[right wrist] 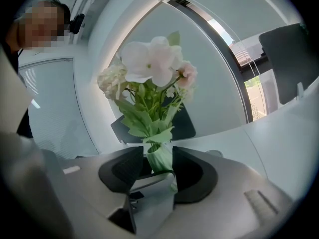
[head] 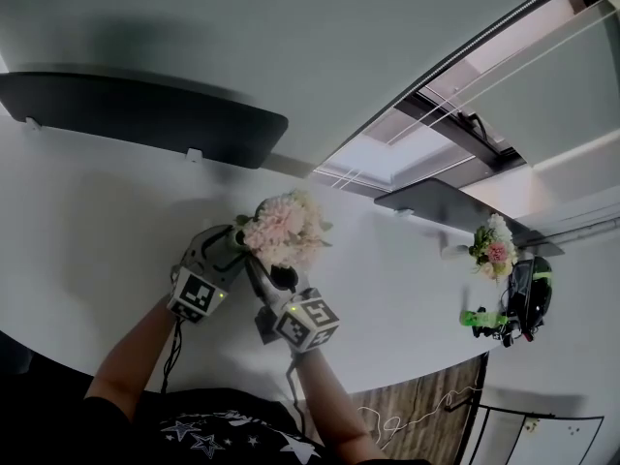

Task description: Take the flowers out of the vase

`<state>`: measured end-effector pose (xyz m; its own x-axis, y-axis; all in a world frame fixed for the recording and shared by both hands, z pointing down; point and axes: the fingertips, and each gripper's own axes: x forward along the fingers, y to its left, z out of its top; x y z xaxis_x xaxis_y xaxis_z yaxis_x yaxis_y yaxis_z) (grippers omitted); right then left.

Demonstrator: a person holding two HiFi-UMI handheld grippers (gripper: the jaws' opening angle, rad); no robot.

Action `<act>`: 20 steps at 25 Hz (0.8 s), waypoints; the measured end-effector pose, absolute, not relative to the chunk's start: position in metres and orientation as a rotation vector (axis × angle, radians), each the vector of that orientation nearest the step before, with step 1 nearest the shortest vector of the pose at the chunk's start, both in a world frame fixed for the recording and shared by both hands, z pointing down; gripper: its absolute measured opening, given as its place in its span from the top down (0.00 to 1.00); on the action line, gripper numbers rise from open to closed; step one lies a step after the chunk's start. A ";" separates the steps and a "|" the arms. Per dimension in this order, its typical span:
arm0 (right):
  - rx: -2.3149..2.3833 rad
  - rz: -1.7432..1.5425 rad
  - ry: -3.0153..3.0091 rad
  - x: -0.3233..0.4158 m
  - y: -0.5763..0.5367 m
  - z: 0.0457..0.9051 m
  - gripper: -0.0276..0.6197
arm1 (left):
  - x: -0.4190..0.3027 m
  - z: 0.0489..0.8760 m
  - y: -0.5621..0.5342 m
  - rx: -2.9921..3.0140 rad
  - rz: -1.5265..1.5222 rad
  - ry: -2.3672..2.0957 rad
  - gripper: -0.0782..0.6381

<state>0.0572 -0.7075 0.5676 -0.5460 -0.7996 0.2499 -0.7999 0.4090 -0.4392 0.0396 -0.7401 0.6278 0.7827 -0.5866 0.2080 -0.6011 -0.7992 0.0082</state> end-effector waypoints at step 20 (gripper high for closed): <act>1.508 0.703 -2.660 0.039 -0.738 0.557 0.84 | 0.038 0.632 -0.740 2.852 0.257 -0.936 0.53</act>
<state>0.0385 -0.7379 0.5569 -0.5377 -0.8142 0.2192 -0.8161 0.4372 -0.3780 0.0380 -0.7399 0.6317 0.7931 -0.5750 0.2010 -0.5970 -0.7993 0.0689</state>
